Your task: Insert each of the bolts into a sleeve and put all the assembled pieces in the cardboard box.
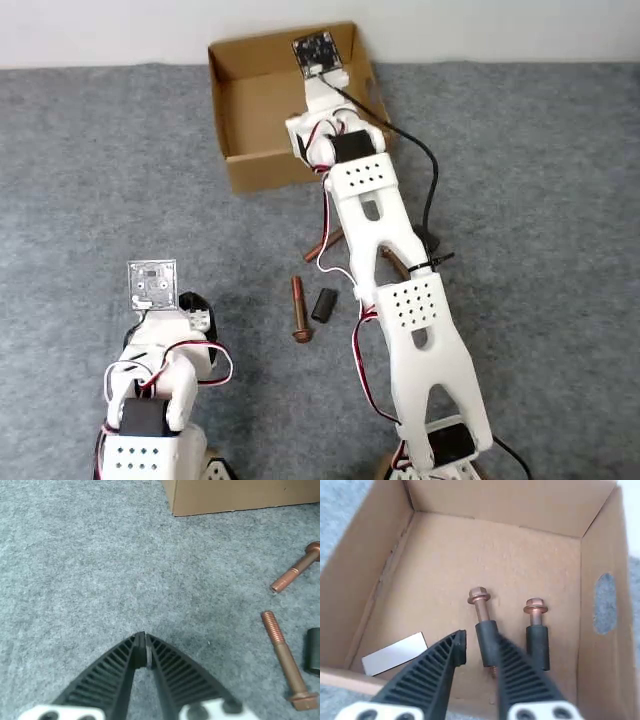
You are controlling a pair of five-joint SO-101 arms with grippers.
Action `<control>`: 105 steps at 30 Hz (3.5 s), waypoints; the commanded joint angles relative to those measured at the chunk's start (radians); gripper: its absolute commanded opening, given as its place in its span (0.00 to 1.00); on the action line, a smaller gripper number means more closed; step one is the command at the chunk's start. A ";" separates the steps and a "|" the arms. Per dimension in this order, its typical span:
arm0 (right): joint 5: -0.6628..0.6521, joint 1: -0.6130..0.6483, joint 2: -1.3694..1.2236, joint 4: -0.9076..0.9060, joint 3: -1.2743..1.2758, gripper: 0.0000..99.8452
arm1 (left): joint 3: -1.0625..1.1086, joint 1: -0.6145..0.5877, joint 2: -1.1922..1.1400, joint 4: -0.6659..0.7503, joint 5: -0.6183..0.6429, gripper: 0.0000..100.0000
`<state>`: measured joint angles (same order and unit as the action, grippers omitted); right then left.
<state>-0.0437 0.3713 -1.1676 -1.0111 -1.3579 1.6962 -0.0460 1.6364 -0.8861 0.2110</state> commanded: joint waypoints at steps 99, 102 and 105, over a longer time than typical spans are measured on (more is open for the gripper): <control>-0.612 -0.186 0.351 -0.788 0.318 0.01 | -0.007 -0.005 0.003 0.028 -0.003 0.00; -0.539 -0.193 0.435 -0.786 0.373 0.01 | -0.007 -0.005 0.003 0.028 -0.003 0.00; -0.483 -0.193 0.550 -0.786 0.486 0.01 | -0.007 -0.005 0.003 0.028 -0.003 0.00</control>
<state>-0.5854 0.1780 -0.7748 -1.7538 -0.9283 1.6962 -0.0460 1.6364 -0.8861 0.2110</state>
